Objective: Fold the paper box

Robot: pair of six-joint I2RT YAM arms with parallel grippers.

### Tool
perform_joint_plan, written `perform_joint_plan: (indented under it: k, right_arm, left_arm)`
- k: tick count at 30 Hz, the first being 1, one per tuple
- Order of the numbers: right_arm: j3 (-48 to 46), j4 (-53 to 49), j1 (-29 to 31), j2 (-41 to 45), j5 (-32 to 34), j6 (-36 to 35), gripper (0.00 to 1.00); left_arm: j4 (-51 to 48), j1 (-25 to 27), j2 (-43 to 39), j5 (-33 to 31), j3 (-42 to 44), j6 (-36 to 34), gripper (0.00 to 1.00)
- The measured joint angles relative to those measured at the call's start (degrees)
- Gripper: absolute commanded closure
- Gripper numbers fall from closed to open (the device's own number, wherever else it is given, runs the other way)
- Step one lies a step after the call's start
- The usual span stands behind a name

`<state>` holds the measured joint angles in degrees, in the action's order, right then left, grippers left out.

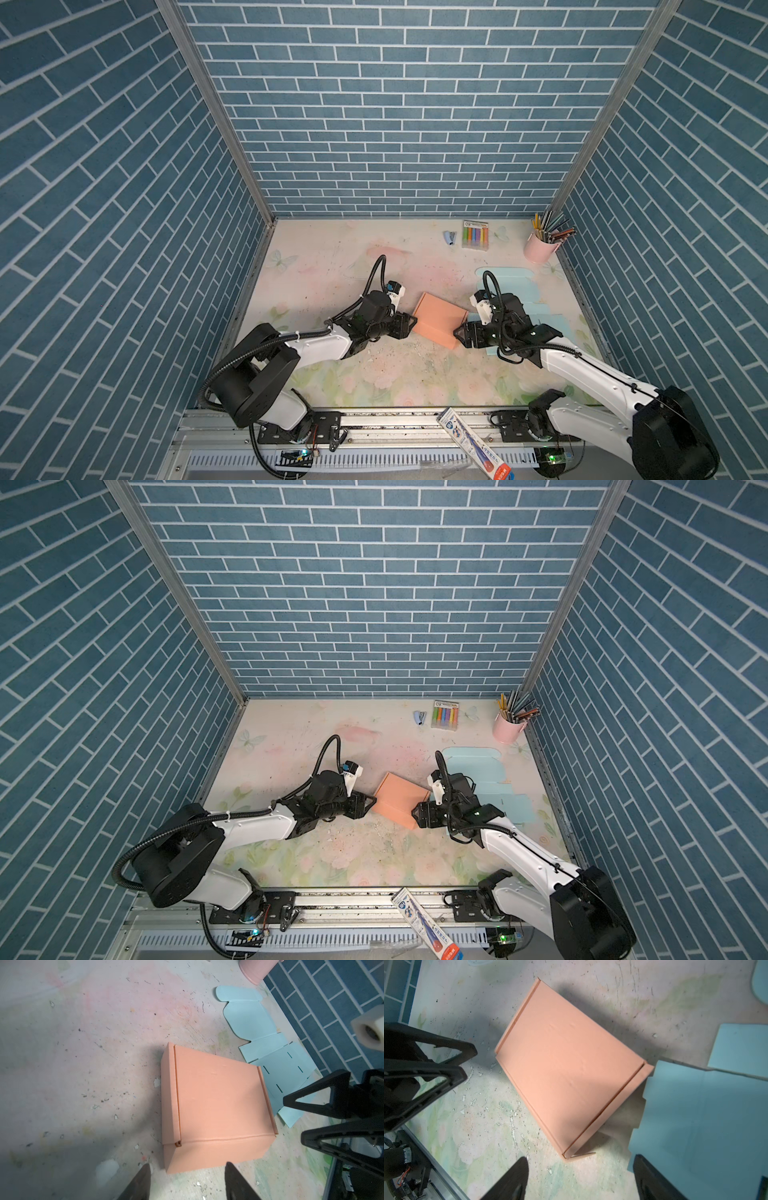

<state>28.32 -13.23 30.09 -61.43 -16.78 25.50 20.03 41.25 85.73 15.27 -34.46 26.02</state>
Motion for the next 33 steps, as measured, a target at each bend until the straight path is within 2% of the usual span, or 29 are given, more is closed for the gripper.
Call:
perform_joint_plan:
  k: [6,13,23,29,33]
  right_arm:
    - [0.61,3.58,-2.36,-4.74,-2.23,0.0,0.2]
    - [5.88,6.16,-3.69,-13.55,-3.98,-2.05,0.24]
    - [11.98,8.9,-3.8,-21.99,-6.58,-5.95,0.27]
    - [12.92,9.35,-3.8,-22.67,-6.84,-6.8,0.24]
    - [11.34,8.22,-3.8,-19.43,-4.9,-7.45,0.2]
  left_arm:
    - [1.16,-3.23,5.55,3.98,-5.84,-0.15,0.38]
    - [1.29,-4.13,11.21,6.73,-10.86,-0.48,0.48]
    - [1.79,-4.2,11.78,6.97,-10.51,-0.44,0.53]
    - [3.45,-4.28,11.32,6.56,-8.2,0.31,0.55]
    - [3.87,-4.28,10.45,6.12,-7.1,0.52,0.55]
